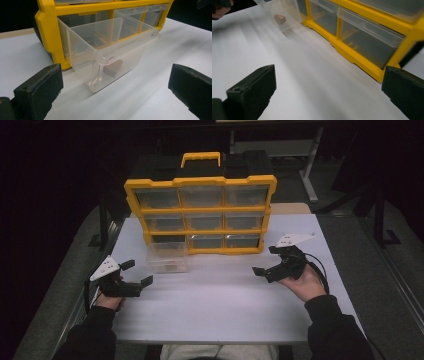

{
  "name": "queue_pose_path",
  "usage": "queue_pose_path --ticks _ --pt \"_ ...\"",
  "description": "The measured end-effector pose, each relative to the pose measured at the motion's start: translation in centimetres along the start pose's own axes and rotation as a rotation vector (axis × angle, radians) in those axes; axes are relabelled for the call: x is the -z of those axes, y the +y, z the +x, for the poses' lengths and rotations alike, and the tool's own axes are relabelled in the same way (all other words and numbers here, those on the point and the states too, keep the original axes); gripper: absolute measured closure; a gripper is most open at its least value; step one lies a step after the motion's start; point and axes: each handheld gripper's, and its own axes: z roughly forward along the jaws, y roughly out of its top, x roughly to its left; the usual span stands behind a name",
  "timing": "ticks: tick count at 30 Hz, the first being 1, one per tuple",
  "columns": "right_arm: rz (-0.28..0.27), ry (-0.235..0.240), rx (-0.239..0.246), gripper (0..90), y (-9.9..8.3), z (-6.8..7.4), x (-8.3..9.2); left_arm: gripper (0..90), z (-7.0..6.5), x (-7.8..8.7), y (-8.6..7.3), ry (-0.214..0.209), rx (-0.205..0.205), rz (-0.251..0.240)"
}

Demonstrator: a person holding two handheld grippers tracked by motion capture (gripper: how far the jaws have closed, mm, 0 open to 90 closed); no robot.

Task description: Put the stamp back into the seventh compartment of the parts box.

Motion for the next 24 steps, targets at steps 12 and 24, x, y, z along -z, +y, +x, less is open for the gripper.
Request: queue_pose_path --ticks 12,24 --pt "-0.024 -0.030 -0.056 0.0 -2.6 -0.6 1.7 0.0 0.0 0.0 0.0 0.001 -0.001 -0.001" --pt "-0.043 -0.090 -0.076 0.0 -5.2 -0.7 3.4 0.0 0.0 0.2 0.0 0.003 -0.001 -0.004"
